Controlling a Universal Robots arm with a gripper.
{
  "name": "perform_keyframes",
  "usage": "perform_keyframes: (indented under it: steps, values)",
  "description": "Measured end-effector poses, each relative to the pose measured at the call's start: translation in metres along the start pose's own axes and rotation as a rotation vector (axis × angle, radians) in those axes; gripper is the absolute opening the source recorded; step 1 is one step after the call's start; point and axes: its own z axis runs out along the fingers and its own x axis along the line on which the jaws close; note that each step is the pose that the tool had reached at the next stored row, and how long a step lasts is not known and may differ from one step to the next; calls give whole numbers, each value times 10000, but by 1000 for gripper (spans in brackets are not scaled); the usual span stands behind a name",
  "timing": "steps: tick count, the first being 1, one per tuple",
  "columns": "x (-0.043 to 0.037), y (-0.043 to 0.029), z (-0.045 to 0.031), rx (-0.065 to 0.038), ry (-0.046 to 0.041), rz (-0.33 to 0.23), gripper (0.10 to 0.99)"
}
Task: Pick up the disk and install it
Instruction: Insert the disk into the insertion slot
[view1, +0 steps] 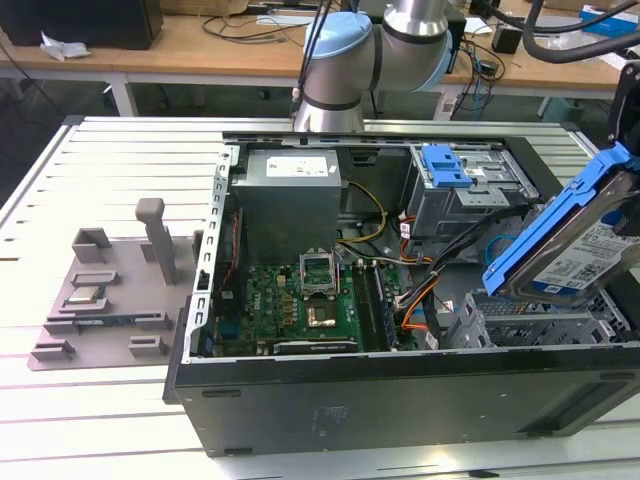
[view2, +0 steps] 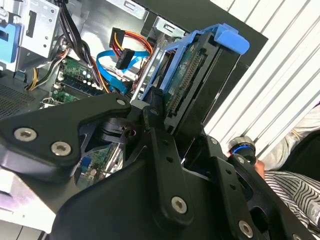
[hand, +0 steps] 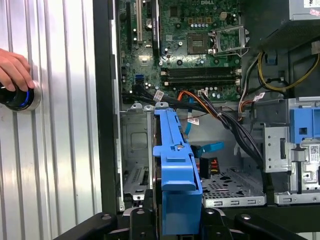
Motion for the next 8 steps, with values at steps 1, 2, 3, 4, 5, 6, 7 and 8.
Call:
perform_keyframes:
  steps: [1,2,3,4,5,6,7,8]
  values:
    - [0,0,11,-1,-1,1,365]
    - [0,-1,23,-2,-1,0,365]
    - [0,-1,32,-2,0,0,365]
    - [-1,-1,43,-2,0,0,365]
    - [-1,-1,58,-3,0,0,365]
    - [-1,-1,71,-2,-2,0,365]
    - [-1,-1,77,-2,0,0,365]
    - [-1,-1,83,-2,-1,0,365]
